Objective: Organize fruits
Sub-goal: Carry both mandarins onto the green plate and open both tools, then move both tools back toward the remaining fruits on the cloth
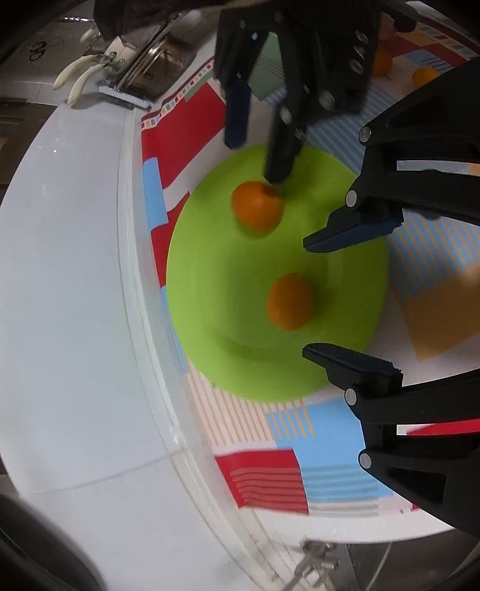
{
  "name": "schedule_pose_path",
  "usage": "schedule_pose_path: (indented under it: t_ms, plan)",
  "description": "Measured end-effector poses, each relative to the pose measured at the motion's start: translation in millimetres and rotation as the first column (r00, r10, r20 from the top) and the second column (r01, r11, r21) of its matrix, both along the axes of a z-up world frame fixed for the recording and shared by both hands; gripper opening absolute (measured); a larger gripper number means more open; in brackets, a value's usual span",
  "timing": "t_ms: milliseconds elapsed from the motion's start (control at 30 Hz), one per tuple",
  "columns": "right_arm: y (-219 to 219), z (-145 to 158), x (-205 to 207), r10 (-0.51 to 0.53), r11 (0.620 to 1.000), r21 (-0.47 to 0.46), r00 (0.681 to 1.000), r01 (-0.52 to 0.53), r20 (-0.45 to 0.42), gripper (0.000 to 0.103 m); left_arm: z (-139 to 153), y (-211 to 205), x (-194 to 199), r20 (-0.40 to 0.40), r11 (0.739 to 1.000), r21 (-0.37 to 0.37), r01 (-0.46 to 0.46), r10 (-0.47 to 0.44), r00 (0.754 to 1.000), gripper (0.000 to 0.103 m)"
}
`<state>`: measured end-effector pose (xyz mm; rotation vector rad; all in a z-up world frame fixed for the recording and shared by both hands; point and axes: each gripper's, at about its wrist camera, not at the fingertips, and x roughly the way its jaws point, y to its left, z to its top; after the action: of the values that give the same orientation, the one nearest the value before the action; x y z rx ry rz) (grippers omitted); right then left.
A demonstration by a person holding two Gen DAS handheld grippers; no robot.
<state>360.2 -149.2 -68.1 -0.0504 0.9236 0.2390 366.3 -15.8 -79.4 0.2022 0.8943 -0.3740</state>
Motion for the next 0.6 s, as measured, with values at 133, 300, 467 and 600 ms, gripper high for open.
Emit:
schedule_pose_path:
  t_ms: [133, 300, 467, 600]
  plan:
    - [-3.3, 14.5, -13.5, -0.02, 1.0, -0.021, 0.998, 0.022, 0.061, 0.055, 12.9, 4.2, -16.9, 0.044, 1.0, 0.003, -0.01, 0.01, 0.999, 0.057]
    - [-2.8, 43.0, -41.4, -0.044, 0.998, -0.029, 0.988, 0.048, 0.149, 0.055, 38.2, 10.9, -49.2, 0.115, 1.0, -0.017, -0.025, 0.027, 0.993, 0.064]
    - [-1.9, 65.5, -72.1, -0.058, 0.998, 0.002, 0.976, 0.059, 0.208, 0.055, 62.0, 17.9, -83.8, 0.191, 0.998, -0.043, -0.044, 0.051, 0.98, 0.072]
    - [0.2, 80.4, -99.6, -0.062, 0.998, 0.024, 0.968, 0.058, 0.244, 0.055, 79.5, 21.0, -112.0, 0.244, 0.997, -0.051, -0.05, 0.06, 0.968, 0.078]
